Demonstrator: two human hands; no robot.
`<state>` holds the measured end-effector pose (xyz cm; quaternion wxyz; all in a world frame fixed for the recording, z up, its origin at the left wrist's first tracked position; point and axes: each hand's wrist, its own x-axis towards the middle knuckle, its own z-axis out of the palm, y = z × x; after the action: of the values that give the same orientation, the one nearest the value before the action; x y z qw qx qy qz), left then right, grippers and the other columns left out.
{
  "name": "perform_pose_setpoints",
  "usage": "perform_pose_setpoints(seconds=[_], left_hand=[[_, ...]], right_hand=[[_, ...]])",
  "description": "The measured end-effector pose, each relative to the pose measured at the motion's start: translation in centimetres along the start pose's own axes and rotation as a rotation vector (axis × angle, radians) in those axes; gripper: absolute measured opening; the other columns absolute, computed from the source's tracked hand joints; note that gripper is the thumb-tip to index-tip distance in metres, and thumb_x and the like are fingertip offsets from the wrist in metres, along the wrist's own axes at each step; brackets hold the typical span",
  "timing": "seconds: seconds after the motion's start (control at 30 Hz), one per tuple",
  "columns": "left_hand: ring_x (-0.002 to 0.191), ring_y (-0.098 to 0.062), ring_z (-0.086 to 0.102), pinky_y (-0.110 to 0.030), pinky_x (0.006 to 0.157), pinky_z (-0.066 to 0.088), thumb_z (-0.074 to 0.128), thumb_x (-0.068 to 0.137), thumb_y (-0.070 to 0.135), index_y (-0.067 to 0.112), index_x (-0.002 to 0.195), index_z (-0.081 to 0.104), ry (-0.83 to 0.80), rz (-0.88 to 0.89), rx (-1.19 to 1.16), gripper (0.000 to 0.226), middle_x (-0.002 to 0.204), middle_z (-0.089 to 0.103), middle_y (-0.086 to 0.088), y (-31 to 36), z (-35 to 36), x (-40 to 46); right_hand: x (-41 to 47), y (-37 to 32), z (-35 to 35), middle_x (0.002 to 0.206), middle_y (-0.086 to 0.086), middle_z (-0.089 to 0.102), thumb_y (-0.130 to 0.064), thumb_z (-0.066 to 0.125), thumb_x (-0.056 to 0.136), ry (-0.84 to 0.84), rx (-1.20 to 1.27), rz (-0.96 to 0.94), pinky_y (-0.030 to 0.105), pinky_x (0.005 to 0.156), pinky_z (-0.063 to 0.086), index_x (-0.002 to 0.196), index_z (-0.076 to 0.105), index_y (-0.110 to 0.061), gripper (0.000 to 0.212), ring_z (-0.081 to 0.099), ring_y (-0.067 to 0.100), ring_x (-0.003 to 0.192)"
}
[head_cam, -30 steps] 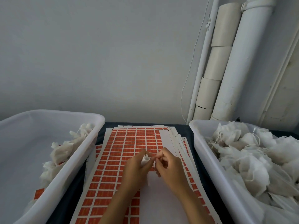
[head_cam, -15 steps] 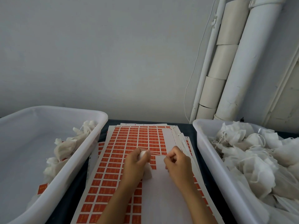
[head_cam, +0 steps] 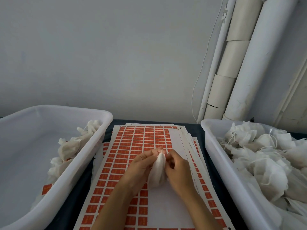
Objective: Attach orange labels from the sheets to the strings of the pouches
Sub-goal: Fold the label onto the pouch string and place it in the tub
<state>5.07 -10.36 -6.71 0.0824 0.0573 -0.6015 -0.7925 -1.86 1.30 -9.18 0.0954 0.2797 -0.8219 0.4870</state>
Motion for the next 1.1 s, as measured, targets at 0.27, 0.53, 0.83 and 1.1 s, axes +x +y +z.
perform_pose_setpoints(seconds=[0.27, 0.53, 0.83, 1.1], left_hand=[[0.099, -0.012, 0.066, -0.021, 0.075, 0.054, 0.056, 0.085, 0.028, 0.032, 0.104, 0.073, -0.054, 0.072, 0.114, 0.026, 0.109, 0.07, 0.006, -0.5, -0.4, -0.2], [0.09, -0.001, 0.065, -0.008, 0.066, 0.049, 0.062, 0.087, 0.019, 0.027, 0.1, 0.07, 0.143, 0.197, 0.254, 0.018, 0.096, 0.072, 0.014, -1.2, -0.3, 0.5], [0.073, -0.018, 0.065, -0.02, 0.065, 0.056, 0.07, 0.082, 0.018, 0.019, 0.092, 0.068, 0.328, 0.283, 0.405, 0.011, 0.081, 0.069, 0.0, -2.1, -0.3, 1.0], [0.068, -0.005, 0.06, -0.015, 0.062, 0.051, 0.072, 0.078, 0.001, 0.012, 0.092, 0.054, 0.297, 0.335, 0.441, 0.025, 0.081, 0.061, -0.004, -1.7, 0.5, 0.9]], right_hand=[[0.0, 0.2, 0.8, 0.106, -0.009, 0.065, -0.03, 0.058, 0.089, -0.005, -0.004, 0.007, -0.004, 0.06, 0.039, 0.116, 0.059, -0.019, 0.029, 0.051, -0.006, 0.07], [-0.2, 0.2, 0.0, 0.091, -0.021, 0.057, -0.027, 0.061, 0.087, -0.05, -0.026, -0.024, -0.003, 0.062, 0.041, 0.103, 0.065, -0.021, 0.018, 0.054, -0.007, 0.069], [-0.5, 0.1, -1.5, 0.069, -0.024, 0.056, -0.022, 0.066, 0.085, -0.043, -0.021, -0.049, 0.004, 0.062, 0.046, 0.076, 0.057, -0.029, 0.015, 0.06, -0.005, 0.069], [-0.7, -0.9, -1.5, 0.085, -0.017, 0.058, -0.016, 0.072, 0.08, 0.041, 0.025, -0.191, 0.003, 0.07, 0.045, 0.081, 0.061, -0.019, 0.011, 0.059, -0.001, 0.08]])
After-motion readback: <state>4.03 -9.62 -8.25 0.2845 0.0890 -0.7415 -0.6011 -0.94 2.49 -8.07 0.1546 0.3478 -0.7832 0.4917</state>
